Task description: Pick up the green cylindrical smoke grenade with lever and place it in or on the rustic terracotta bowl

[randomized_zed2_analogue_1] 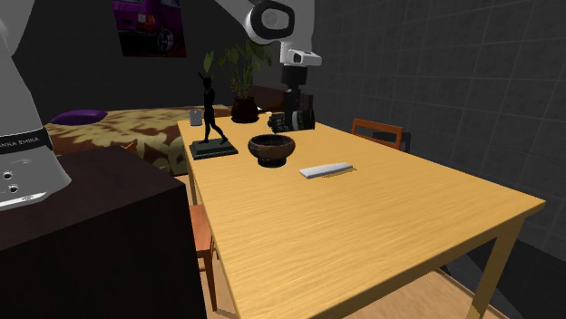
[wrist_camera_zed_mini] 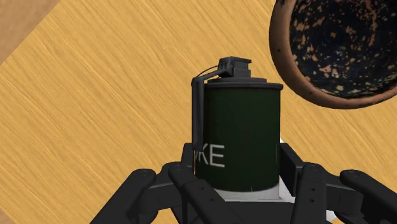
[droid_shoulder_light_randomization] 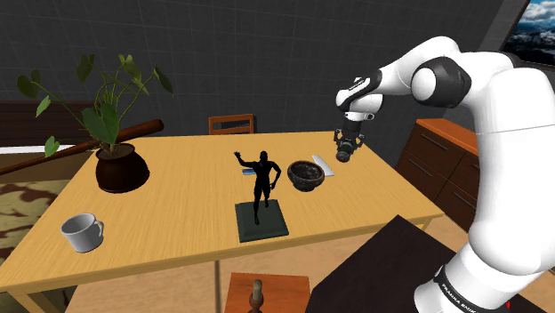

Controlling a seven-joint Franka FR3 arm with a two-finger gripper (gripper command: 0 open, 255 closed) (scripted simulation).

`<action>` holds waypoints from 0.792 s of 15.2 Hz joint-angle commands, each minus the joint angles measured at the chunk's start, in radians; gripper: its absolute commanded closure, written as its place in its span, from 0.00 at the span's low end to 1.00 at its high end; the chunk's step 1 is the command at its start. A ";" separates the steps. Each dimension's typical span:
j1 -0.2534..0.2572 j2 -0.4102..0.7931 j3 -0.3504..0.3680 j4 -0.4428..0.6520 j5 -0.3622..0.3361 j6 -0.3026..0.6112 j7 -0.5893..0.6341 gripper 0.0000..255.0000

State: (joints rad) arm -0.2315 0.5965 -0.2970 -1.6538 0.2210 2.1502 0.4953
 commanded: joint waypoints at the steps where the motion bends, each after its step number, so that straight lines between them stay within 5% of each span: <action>1: 0.032 0.001 0.009 -0.002 -0.002 0.005 0.042 1.00; 12: 0.194 0.044 0.057 0.083 -0.012 -0.024 0.263 1.00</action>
State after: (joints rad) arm -0.0530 0.6370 -0.2445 -1.5770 0.2105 2.1278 0.7359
